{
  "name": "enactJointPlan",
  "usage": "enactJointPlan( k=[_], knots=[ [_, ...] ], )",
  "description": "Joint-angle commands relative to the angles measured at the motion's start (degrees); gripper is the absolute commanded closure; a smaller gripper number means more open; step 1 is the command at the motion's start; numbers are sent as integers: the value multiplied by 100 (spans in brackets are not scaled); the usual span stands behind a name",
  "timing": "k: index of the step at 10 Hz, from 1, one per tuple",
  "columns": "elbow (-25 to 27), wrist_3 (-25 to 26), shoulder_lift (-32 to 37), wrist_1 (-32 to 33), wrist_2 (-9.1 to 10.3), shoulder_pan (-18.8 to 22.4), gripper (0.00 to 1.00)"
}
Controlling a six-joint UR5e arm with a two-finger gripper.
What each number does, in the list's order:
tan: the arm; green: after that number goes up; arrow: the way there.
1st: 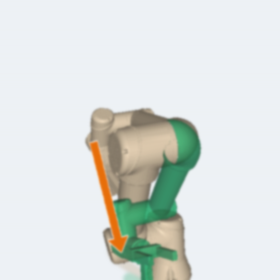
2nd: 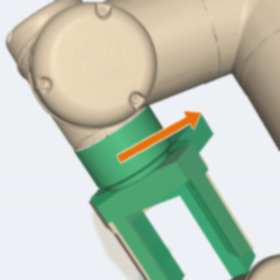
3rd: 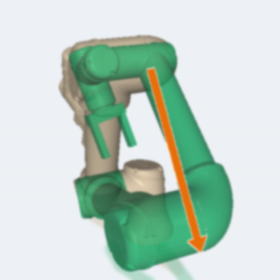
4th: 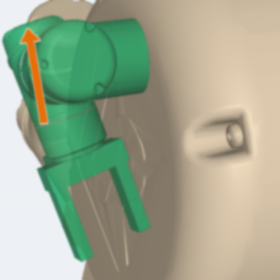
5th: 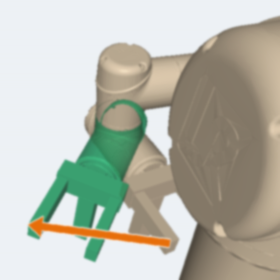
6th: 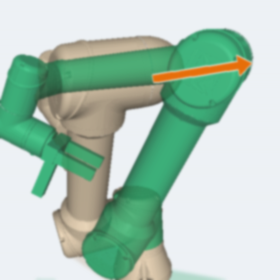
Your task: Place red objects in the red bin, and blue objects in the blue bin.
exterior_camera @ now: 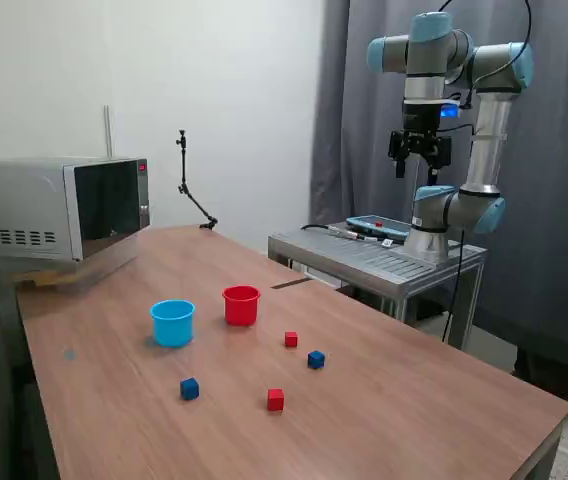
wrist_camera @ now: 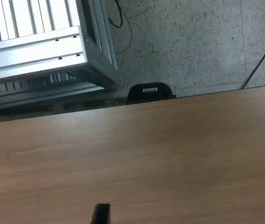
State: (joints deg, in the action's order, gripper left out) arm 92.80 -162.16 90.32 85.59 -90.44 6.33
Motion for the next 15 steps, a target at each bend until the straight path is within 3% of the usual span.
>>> enactJointPlan(
  k=[1, 15],
  knots=[
    [-7, -52, 3, 1, -9, 17, 0],
    [19, -62, 56, 133, -9, 53, 0]
  ],
)
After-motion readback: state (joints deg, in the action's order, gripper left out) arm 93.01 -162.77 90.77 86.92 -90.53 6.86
